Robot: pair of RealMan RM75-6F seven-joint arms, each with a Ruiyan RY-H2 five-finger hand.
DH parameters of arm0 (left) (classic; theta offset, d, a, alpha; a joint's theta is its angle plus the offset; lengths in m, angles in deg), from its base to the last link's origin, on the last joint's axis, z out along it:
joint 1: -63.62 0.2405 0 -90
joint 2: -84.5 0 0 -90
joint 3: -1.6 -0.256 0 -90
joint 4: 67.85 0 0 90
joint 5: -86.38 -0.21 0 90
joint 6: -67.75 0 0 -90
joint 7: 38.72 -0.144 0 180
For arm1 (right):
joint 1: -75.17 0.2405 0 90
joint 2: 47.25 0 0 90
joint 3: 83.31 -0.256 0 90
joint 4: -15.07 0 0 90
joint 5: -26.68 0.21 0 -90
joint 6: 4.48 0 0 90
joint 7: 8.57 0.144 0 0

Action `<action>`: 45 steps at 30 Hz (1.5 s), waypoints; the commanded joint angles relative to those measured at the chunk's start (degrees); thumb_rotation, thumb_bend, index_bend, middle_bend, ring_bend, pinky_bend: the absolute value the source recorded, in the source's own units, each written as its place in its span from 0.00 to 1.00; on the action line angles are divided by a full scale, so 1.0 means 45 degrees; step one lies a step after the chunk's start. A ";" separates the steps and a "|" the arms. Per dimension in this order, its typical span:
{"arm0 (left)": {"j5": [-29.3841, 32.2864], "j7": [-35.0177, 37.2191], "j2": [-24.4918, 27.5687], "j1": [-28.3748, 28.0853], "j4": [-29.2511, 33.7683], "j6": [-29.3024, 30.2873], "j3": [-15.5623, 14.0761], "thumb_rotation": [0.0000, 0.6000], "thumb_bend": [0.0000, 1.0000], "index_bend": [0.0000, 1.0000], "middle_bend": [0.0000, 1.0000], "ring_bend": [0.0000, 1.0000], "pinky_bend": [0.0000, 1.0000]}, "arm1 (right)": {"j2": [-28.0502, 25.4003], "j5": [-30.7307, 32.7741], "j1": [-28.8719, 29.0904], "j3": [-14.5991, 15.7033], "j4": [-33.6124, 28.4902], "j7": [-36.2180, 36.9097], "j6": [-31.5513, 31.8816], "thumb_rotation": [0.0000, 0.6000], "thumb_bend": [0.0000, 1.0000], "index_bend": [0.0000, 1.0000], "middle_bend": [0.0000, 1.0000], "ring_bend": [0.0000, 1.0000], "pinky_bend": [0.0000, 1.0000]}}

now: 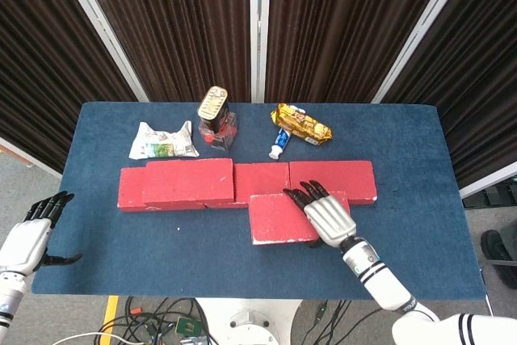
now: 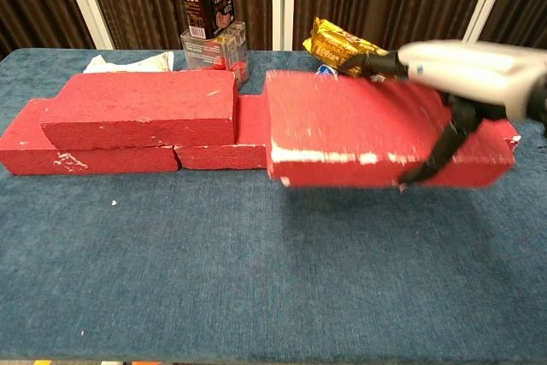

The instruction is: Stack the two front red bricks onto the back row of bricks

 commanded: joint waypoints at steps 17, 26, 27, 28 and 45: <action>0.0047 0.0468 0.0212 -0.0172 0.0018 -0.0458 0.0296 1.00 0.02 0.00 0.00 0.00 0.00 | 0.0580 0.2869 0.3422 -0.1374 0.4125 0.0212 -0.3066 1.00 0.00 0.00 0.23 0.00 0.00; 0.0045 0.0534 0.0077 -0.0243 -0.0177 -0.0571 0.0405 1.00 0.02 0.00 0.00 0.00 0.00 | 0.1705 0.3170 0.4024 -0.1114 0.5406 0.0586 -0.3342 1.00 0.00 0.00 0.23 0.00 0.00; 0.0021 0.0564 0.0059 -0.0232 -0.0211 -0.0559 0.0406 1.00 0.02 0.00 0.00 0.00 0.00 | 0.1791 0.3242 0.4065 -0.1105 0.5471 0.0593 -0.3315 1.00 0.00 0.00 0.23 0.00 0.00; 0.0022 0.0606 0.0046 -0.0225 -0.0261 -0.0575 0.0404 1.00 0.02 0.00 0.00 0.00 0.00 | 0.1907 0.3351 0.4111 -0.1107 0.5545 0.0616 -0.3263 1.00 0.00 0.00 0.23 0.00 0.00; 0.0263 0.1554 -0.0093 -0.0380 -0.0944 -0.1370 0.0431 1.00 0.02 0.00 0.00 0.00 0.00 | 0.2681 0.4996 0.4755 -0.0855 0.5891 -0.0083 -0.2755 1.00 0.00 0.00 0.21 0.00 0.00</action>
